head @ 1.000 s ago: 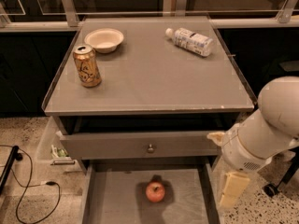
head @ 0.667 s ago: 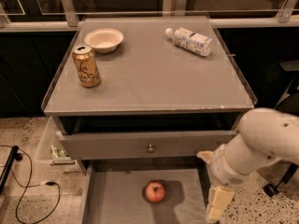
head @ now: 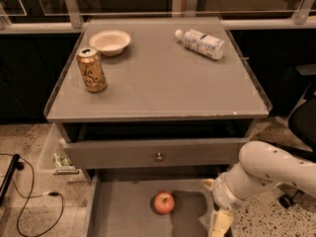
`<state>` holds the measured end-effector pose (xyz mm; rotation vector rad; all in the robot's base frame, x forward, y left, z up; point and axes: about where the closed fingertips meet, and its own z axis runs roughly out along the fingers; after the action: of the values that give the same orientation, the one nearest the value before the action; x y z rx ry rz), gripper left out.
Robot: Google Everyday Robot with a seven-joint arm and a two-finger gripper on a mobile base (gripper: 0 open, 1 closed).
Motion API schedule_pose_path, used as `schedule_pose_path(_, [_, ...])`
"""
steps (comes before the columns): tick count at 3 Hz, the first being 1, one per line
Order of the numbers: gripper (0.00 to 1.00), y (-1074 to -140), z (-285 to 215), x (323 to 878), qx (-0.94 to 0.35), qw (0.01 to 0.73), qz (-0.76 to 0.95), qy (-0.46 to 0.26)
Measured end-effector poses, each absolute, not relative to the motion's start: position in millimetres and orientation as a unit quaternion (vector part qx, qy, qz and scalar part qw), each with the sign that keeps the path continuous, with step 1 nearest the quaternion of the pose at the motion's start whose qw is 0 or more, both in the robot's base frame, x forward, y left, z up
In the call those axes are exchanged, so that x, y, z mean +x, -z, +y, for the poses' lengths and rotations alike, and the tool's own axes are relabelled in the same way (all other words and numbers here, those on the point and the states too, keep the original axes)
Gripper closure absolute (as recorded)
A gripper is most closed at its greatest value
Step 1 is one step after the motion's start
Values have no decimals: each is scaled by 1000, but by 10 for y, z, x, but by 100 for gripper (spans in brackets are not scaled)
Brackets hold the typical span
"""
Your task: Pick apple from middle drawer and place on counter
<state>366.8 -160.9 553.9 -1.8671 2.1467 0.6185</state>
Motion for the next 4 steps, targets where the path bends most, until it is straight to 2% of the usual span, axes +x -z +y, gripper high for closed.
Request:
schedule_pose_path(2, [0,-5360,-1584,3638,-628,127,734,-225])
schedule_pose_path(4, [0,-4606,-1235,3977,-596,228,723,-265])
